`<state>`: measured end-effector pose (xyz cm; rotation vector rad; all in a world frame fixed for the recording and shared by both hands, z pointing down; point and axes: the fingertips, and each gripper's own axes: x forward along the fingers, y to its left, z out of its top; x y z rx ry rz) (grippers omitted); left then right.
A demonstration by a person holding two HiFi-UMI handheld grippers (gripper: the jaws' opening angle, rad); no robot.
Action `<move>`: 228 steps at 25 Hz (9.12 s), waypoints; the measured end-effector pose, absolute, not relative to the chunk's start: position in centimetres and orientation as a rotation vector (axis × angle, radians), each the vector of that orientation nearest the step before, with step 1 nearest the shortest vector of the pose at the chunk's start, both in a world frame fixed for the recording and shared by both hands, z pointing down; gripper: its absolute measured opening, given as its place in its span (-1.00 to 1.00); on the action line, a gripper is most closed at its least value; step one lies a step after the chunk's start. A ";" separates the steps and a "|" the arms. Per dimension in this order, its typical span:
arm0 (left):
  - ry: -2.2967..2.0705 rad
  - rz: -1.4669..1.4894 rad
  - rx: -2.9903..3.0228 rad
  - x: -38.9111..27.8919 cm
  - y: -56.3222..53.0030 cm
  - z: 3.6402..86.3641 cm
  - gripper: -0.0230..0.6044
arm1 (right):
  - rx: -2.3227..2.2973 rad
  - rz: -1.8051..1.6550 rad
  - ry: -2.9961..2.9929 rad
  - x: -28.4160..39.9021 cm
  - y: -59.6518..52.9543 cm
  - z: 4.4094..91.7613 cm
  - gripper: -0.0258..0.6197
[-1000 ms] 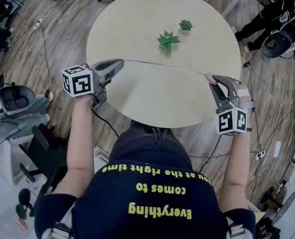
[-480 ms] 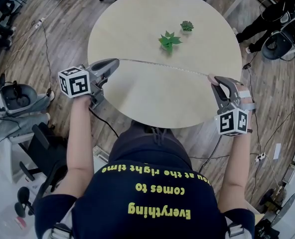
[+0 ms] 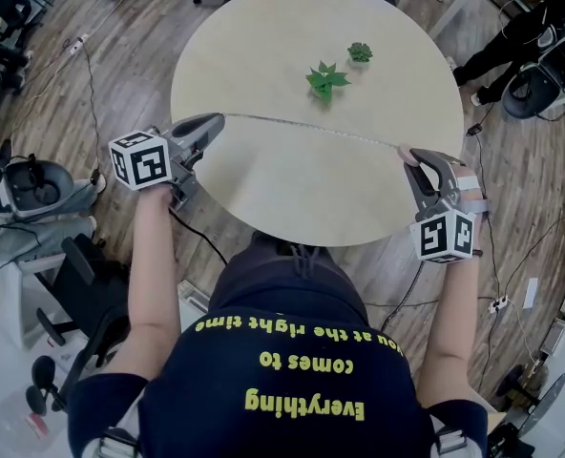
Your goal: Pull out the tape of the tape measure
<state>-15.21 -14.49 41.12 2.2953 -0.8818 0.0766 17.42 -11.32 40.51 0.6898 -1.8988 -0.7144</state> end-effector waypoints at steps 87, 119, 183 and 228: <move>-0.611 0.105 2.348 -8.1 -14.5 41.6 -0.90 | 0.669 -0.687 -1.946 14.1 -10.6 41.1 -0.66; -0.537 0.133 2.366 -5.0 -13.3 41.4 -0.90 | 0.656 -0.686 -1.972 13.4 -9.7 41.3 -0.66; -0.351 0.170 2.391 0.8 -12.2 40.9 -0.90 | 0.592 -0.700 -2.025 10.3 -10.1 41.6 -0.66; -0.287 0.183 2.414 3.0 -11.0 40.3 -0.90 | 0.566 -0.726 -2.072 7.8 -9.3 41.0 -0.66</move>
